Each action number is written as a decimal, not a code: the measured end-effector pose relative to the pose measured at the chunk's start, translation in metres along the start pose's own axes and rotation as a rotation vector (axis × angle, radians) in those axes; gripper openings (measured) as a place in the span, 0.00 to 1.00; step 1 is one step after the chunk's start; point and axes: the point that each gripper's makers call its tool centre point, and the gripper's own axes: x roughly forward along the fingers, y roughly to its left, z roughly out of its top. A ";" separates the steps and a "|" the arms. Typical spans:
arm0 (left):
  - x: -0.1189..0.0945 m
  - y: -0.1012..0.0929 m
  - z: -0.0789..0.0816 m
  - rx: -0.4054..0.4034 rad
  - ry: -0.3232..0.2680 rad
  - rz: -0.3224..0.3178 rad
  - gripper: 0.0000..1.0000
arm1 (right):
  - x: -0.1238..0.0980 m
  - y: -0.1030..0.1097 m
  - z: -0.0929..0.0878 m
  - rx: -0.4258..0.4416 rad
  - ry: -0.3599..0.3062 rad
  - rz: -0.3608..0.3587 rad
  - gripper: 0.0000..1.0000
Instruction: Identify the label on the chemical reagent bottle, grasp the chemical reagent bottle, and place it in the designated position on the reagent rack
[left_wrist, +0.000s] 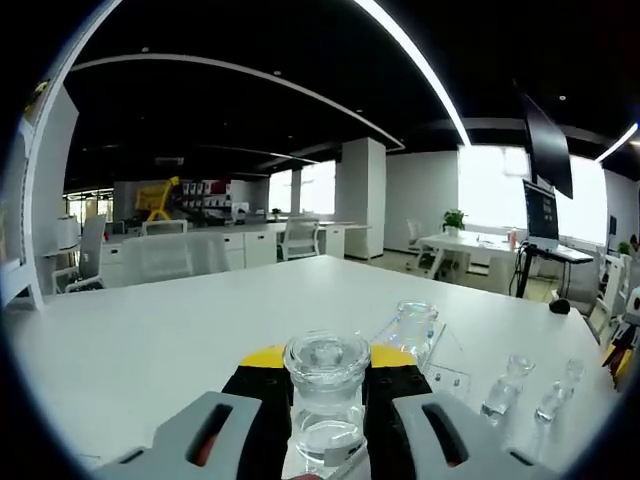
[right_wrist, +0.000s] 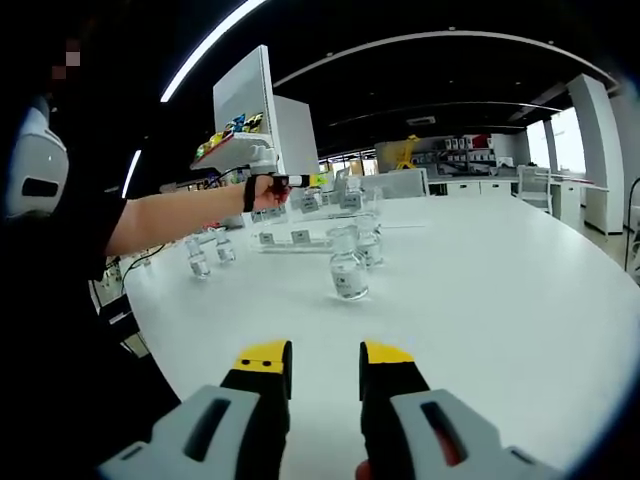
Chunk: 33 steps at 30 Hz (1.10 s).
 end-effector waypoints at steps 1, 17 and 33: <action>0.000 0.000 -0.001 0.004 0.005 0.000 0.27 | 0.001 0.000 0.000 0.000 0.000 0.001 0.26; -0.002 -0.001 -0.013 0.011 0.045 -0.004 0.27 | 0.002 0.006 0.001 -0.002 0.002 0.011 0.26; -0.003 0.004 -0.019 0.009 0.069 0.014 0.27 | 0.003 0.010 -0.001 0.002 0.006 0.015 0.26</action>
